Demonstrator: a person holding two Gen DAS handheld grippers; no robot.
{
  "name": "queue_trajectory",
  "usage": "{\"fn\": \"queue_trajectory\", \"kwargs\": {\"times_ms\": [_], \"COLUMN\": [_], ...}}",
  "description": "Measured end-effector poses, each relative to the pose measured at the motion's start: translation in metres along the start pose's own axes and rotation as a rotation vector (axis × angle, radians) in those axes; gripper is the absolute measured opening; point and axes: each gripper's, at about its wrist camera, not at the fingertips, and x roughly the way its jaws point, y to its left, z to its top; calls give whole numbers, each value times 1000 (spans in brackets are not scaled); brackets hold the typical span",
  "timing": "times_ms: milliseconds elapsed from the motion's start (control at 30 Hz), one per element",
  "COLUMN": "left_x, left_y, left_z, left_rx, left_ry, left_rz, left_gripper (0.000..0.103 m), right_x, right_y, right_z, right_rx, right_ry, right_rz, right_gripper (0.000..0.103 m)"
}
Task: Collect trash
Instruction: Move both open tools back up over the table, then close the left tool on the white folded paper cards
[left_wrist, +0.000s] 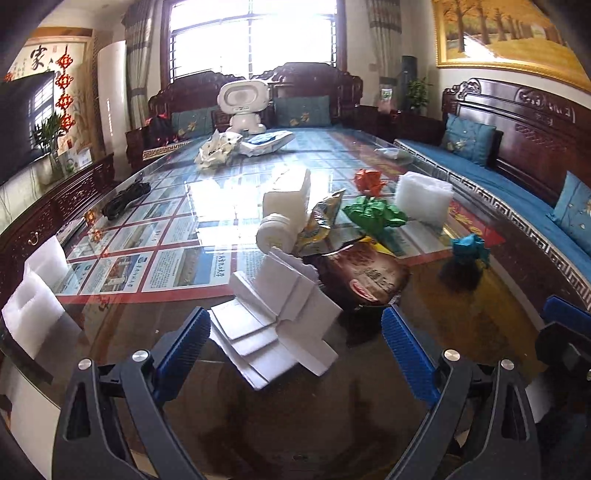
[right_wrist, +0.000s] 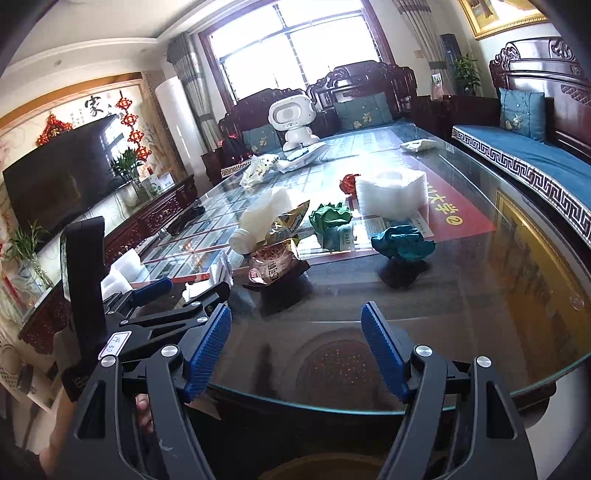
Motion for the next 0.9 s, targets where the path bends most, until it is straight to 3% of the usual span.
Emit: {"fn": "queue_trajectory", "kwargs": {"times_ms": [200, 633, 767, 833, 900], "left_x": [23, 55, 56, 55, 54], "left_y": [9, 6, 5, 6, 10], "left_z": [9, 10, 11, 11, 12], "left_rx": [-17, -39, -26, -25, -43], "left_ry": [34, 104, 103, 98, 94], "left_rz": [20, -13, -22, -24, -49], "left_gripper": [93, 92, 84, 71, 68], "right_x": [12, 25, 28, 30, 33], "right_y": [-6, -13, -12, -11, -10], "right_z": [5, 8, 10, 10, 10], "right_rx": [11, 17, 14, 13, 9], "right_ry": [9, 39, 39, 42, 45], "right_rz": [19, 22, 15, 14, 13], "right_gripper": [71, 71, 71, 71, 71]}}
